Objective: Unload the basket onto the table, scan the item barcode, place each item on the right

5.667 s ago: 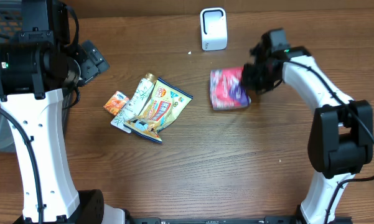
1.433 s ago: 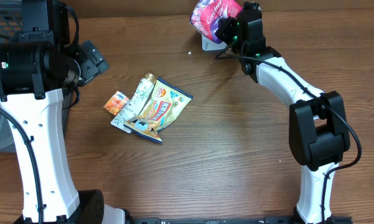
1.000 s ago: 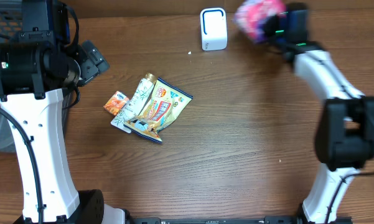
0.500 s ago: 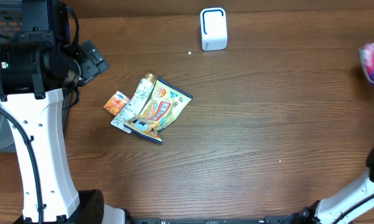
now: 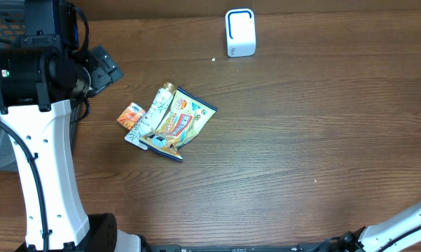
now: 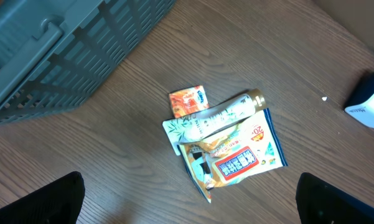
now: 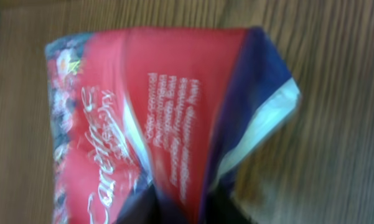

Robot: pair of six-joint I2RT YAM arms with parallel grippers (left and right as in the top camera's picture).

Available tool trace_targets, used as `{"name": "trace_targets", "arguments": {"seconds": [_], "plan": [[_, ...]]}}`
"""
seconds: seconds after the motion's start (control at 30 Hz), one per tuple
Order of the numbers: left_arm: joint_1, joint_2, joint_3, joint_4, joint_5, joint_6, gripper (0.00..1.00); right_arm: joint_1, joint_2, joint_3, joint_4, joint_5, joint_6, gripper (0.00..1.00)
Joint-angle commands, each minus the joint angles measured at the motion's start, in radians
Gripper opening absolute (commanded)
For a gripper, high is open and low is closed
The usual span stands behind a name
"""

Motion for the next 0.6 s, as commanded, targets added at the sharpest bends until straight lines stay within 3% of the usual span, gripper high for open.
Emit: {"name": "trace_targets", "arguments": {"seconds": [0.0,0.1,0.2,0.57], "plan": [[0.0,0.008,0.003,-0.002,0.004,0.019,1.0,-0.04,-0.008,0.008,0.011,0.02,-0.043,0.46],[0.0,0.008,0.003,-0.002,0.004,0.019,1.0,-0.058,-0.008,0.008,0.008,0.019,-0.043,0.71],[0.0,0.008,0.003,-0.002,0.004,0.019,1.0,-0.069,-0.009,0.008,-0.012,0.001,-0.043,0.87],[0.0,0.008,0.003,-0.002,0.004,0.02,1.0,-0.075,-0.18,0.008,-0.008,-0.174,-0.043,0.95]]}}
